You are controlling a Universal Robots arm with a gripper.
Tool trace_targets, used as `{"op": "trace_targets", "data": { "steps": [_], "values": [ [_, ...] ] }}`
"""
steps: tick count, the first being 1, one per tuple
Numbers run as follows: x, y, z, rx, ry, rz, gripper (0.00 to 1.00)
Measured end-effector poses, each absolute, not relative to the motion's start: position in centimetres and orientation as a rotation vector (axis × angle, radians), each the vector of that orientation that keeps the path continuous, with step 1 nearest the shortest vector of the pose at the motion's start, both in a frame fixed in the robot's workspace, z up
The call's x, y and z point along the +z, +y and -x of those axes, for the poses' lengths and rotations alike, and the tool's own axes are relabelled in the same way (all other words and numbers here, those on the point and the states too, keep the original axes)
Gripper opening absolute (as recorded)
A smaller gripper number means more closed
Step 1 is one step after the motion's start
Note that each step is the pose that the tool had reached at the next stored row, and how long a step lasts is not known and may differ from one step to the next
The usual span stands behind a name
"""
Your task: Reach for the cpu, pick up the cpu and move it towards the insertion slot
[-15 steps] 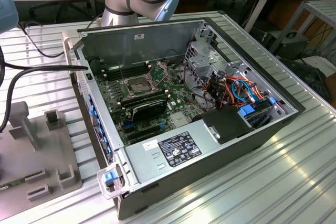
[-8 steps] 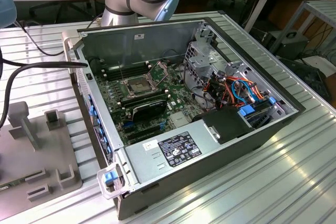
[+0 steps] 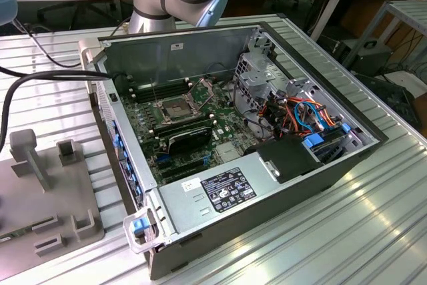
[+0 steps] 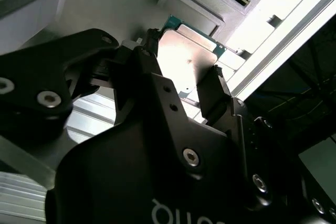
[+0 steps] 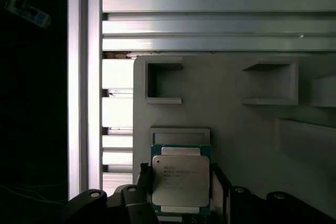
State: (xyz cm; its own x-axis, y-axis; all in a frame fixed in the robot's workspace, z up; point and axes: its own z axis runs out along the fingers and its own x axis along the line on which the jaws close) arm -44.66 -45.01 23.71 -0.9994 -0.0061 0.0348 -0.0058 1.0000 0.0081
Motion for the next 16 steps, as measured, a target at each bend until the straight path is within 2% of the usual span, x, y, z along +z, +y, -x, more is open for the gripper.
{"op": "trace_targets", "data": {
  "steps": [16],
  "values": [
    [24.9,-45.0,44.7,-0.013,-3.107,-0.009,0.54]
  ]
}}
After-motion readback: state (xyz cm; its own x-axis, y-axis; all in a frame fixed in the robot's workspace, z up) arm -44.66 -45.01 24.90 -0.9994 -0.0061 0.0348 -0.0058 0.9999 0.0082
